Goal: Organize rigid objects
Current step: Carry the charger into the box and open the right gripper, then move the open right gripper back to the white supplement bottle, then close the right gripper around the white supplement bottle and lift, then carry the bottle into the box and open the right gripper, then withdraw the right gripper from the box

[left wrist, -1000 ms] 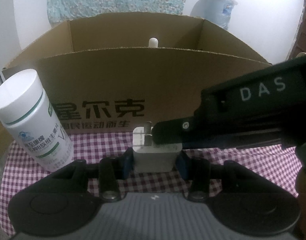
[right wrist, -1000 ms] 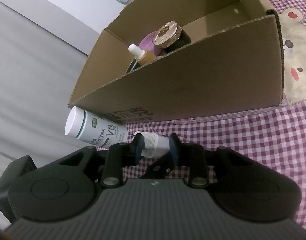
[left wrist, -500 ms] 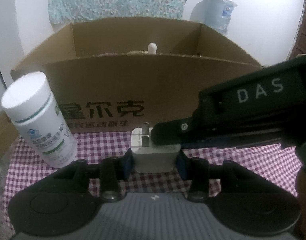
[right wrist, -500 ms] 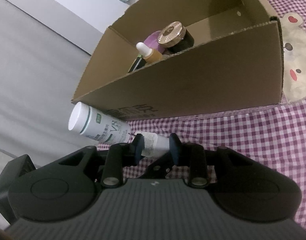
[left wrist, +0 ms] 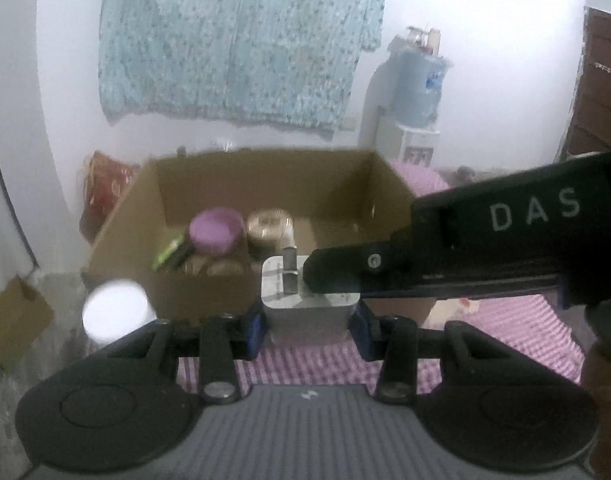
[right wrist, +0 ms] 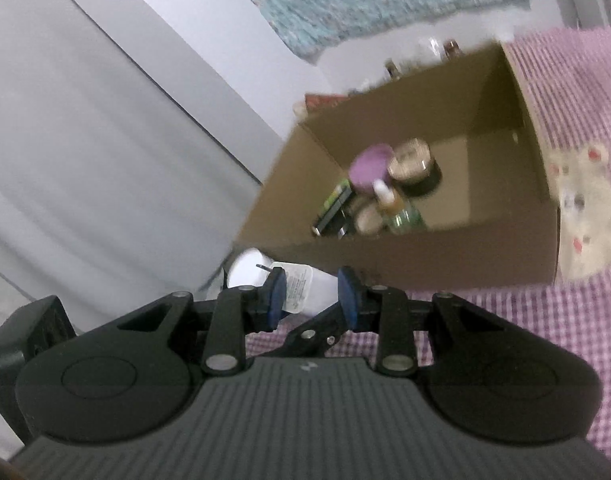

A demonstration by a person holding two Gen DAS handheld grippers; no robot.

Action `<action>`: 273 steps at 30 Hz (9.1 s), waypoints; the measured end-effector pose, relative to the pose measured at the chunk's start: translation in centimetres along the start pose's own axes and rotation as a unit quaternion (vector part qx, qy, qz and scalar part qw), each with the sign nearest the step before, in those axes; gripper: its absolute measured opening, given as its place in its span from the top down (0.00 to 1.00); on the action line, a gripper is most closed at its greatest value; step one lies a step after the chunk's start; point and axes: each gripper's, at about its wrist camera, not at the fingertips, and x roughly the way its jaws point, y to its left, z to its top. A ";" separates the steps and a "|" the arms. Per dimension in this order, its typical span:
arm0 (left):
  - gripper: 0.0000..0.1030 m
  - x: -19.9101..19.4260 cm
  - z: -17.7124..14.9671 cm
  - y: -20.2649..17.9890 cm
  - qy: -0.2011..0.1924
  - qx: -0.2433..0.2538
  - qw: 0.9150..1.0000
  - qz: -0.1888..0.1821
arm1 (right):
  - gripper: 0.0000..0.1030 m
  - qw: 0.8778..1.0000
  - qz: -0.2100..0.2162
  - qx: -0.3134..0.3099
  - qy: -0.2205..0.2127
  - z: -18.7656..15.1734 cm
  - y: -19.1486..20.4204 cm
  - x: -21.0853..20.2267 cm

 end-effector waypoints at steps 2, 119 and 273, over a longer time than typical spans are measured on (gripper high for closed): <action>0.57 -0.1 1.3 -0.3 -0.008 0.002 1.000 -0.003 | 0.72 1.000 0.001 -0.009 -0.010 1.1 0.4 -0.7; 0.48 2.7 -3.6 8.0 0.040 -0.090 0.995 0.031 | 0.70 0.996 0.013 0.029 0.081 0.3 3.6 10.8; 0.00 -2.6 1.7 6.5 0.030 -0.052 0.995 0.084 | 0.01 0.913 -0.349 -0.165 -0.133 -5.4 6.6 -4.8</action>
